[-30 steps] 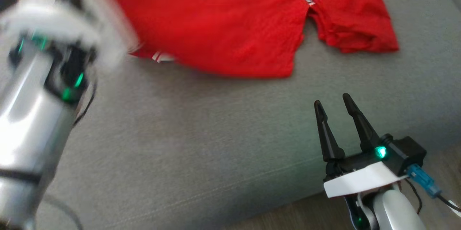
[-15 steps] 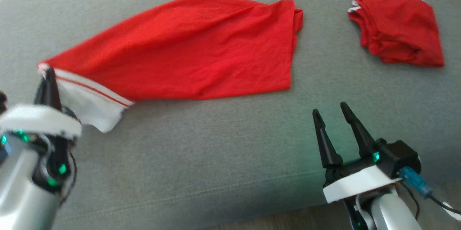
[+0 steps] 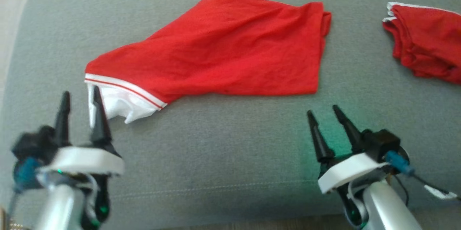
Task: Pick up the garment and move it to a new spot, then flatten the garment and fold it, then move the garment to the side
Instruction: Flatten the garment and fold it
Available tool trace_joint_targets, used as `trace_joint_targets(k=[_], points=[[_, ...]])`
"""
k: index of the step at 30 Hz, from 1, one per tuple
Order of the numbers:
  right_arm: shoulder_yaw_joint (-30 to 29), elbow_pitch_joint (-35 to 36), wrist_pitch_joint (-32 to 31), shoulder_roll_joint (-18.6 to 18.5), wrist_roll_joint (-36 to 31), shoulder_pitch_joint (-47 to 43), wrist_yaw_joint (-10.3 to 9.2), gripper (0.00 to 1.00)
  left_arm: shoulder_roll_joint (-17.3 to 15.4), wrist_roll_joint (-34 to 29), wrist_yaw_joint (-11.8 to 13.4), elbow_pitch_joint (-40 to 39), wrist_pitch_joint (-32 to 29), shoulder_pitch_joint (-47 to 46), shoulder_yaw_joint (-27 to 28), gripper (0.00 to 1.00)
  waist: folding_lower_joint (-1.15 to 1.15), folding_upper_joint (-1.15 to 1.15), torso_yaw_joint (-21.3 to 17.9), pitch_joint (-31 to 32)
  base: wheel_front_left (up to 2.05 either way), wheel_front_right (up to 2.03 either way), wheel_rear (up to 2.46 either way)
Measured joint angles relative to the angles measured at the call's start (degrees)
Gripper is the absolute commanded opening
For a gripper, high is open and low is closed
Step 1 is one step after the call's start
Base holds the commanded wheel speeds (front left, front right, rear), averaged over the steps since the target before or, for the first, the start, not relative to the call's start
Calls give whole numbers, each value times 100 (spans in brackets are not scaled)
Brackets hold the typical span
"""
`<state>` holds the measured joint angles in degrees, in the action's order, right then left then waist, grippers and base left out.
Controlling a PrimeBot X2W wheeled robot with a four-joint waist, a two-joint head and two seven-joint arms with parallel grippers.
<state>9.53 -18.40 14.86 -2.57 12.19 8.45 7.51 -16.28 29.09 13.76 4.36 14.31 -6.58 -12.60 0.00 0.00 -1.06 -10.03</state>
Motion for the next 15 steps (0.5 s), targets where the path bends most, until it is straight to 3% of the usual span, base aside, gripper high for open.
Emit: trace_joint_targets(k=[7, 15], points=[[-595, -1289, -1, -12, 391, 691, 0, 100, 609, -1390, -71, -539, 19, 790, -125, 100, 0, 0, 278, 124, 0, 0, 0], [-923, -3064, -389, -55, 431, 2382, 0, 100, 1017, -2082, -447, -739, 24, 985, -559, 100, 0, 0, 662, 82, 0, 0, 0]])
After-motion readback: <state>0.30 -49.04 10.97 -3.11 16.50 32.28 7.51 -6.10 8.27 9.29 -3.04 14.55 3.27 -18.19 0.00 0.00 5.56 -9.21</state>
